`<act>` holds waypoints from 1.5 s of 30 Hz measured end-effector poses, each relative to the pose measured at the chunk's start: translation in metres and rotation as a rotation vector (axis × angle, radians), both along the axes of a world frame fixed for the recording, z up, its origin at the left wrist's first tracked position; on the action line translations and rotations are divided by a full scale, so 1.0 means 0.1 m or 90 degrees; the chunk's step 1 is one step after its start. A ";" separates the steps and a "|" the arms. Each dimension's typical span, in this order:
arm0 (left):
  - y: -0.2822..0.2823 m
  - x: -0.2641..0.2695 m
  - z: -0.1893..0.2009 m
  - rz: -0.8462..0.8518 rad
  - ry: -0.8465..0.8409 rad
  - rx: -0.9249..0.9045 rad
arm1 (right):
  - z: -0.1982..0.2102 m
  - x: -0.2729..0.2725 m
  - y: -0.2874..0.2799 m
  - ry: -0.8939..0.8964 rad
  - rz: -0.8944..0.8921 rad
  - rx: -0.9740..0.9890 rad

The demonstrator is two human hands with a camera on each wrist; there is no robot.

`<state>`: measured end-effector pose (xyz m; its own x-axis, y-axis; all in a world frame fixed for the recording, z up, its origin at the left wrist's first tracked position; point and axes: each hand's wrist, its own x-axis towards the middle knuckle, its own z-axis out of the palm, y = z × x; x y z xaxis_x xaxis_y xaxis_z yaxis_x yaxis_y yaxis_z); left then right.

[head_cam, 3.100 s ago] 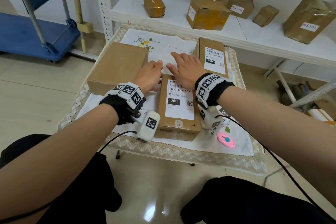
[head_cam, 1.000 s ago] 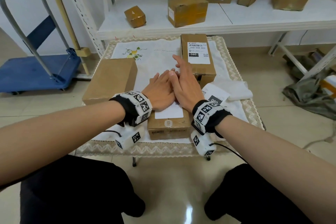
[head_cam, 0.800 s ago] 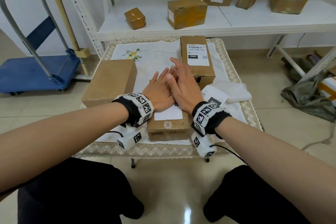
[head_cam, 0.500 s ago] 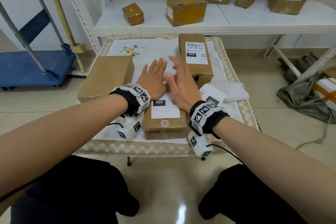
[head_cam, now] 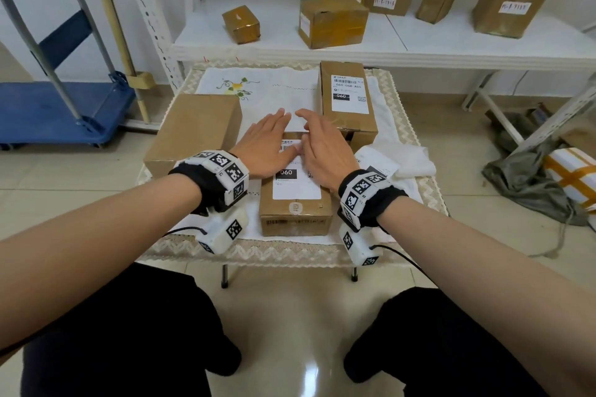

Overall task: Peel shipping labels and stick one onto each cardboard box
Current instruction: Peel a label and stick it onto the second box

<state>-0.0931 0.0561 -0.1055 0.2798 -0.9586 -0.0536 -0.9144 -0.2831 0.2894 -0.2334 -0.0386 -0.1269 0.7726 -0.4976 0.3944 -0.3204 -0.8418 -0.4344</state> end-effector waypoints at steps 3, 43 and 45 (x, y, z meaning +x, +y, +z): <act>0.17 -0.05 -0.04 -0.031 -0.010 0.016 | 0.00 -0.04 0.05 0.048 0.016 -0.030; 0.59 -0.30 0.10 0.244 0.485 0.112 | 0.16 -0.33 0.41 0.176 -0.191 0.276; 0.59 -0.29 0.10 0.243 0.497 0.096 | 0.17 -0.34 0.41 0.165 -0.199 0.299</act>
<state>-0.1225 0.1150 -0.0956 0.4109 -0.7742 -0.4814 -0.3066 -0.6147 0.7267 -0.2673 0.0022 -0.1099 0.6036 -0.7907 -0.1016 -0.6652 -0.4293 -0.6109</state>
